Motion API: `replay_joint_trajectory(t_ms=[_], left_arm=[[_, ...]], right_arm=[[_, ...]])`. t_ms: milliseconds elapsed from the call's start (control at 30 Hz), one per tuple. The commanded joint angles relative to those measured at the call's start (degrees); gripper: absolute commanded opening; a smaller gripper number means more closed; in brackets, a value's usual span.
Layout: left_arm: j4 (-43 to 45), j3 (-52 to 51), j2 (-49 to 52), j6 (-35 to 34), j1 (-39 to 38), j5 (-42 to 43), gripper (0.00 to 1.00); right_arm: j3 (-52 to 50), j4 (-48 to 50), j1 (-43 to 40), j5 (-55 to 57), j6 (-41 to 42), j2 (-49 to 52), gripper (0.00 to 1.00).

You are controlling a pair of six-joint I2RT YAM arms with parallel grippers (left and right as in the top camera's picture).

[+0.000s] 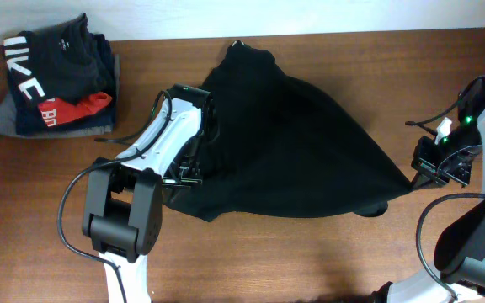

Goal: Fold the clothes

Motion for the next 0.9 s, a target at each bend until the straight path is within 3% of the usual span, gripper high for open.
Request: replay_joint_trajectory(t_ms=[0,33,100,133,333,533,867], left_arm=[[0.5,0.8,-0.3,0.6,0.0,-1.0,0.25],[0.9,0.8,-0.3,0.6,0.0,-1.0,0.31],[2.1,0.8,-0.3,0.6,0.0,-1.0,0.44],[2.7,0.8,-0.3,0.6,0.0,-0.9,0.47],[7.6,0.8,-0.3,1.0,0.0,2.0,0.49],[15.6,0.8,-0.3,8.4,-0.9,12.2,0.49],[22.1,0.8,-0.2,8.3,-4.9,15.2,0.54]], right_arm=[[-0.3,-0.5,1.0,-0.9,-1.0,-2.7,0.14],[-0.3,-0.5,1.6,-0.9,-1.0,-3.1,0.32],[-0.3,-0.3,3.0,-0.5,-1.0,-3.4,0.89],[-0.3,0.1,3.7,0.1,-1.0,-3.4,0.99],[-0.3,8.9,6.6,3.9,-0.8,-3.1,0.99],[-0.3,23.1,4.9,4.3,-0.8,-1.2,0.99],[-0.3,32.2,4.6,3.1,-1.4,12.1,1.0]])
